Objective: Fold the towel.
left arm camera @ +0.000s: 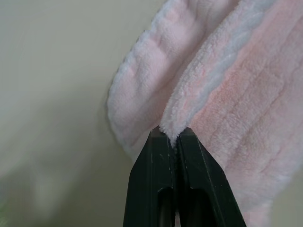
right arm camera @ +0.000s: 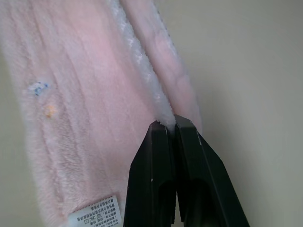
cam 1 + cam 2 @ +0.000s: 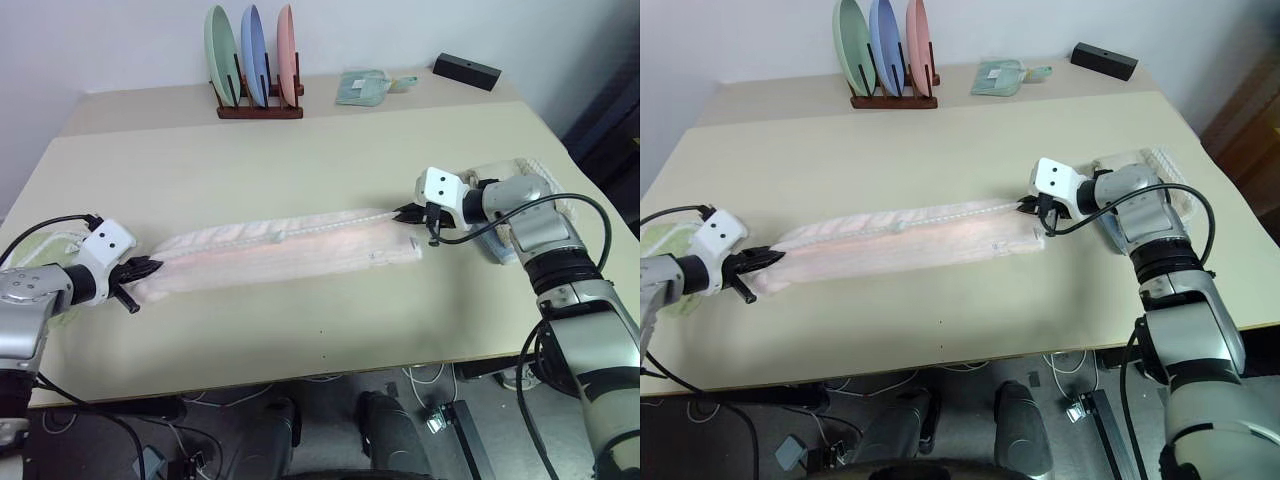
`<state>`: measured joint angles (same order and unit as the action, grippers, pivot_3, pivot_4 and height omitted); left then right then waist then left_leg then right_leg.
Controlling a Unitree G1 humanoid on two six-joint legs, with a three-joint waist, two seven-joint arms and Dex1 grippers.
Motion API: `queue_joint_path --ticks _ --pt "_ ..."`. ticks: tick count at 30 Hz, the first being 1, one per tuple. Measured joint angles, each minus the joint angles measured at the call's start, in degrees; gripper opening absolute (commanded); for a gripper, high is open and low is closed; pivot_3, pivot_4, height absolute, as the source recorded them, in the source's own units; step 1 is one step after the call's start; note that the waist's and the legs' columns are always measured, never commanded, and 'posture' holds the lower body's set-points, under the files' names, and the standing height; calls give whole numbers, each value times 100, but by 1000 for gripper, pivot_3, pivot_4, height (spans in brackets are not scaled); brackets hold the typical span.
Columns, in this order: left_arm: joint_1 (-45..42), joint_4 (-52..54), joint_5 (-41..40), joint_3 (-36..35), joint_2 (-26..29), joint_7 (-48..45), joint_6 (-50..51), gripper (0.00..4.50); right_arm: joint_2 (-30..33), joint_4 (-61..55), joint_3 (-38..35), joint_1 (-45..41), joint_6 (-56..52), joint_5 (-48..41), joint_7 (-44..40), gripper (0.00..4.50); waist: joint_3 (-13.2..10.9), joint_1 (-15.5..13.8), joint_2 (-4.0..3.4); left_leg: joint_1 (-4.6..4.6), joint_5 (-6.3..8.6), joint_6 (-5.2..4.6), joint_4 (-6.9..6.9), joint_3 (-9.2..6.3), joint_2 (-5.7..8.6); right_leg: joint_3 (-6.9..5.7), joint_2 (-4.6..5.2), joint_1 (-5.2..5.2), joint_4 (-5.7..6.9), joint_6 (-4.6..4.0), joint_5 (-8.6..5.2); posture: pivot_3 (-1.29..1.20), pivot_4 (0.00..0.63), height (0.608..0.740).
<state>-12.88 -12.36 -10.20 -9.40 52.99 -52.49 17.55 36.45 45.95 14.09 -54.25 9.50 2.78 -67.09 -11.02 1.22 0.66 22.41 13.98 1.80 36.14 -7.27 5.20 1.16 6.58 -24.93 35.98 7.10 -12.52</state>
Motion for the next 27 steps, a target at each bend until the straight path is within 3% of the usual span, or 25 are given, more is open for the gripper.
queue_joint_path --ticks 18,20,23,27 --pt "-802 -1070 205 155 -401 447 -451 0 -323 1021 -23 -493 533 225 698 68 0 74 0 -2 -3 5 0 -1 1 2 -1 -4 9 0 0 0 150 740" --pt "-828 -1182 205 155 -452 521 -452 633 -400 1109 -23 -496 546 278 819 0 0 94 0 -1 -4 6 0 -3 2 2 -1 -4 11 0 0 0 150 740" --pt "-834 -1309 202 136 -470 642 -446 1936 -400 1198 -33 -503 515 319 890 873 1 121 0 -1 -3 5 -1 -6 2 2 -1 -5 11 0 0 0 150 740" --pt "-844 -1365 195 -16 -489 886 -444 3979 -371 1216 -120 -502 446 323 920 2944 1 135 0 -1 -4 6 -1 -17 2 3 -1 -7 12 0 0 0 150 740"
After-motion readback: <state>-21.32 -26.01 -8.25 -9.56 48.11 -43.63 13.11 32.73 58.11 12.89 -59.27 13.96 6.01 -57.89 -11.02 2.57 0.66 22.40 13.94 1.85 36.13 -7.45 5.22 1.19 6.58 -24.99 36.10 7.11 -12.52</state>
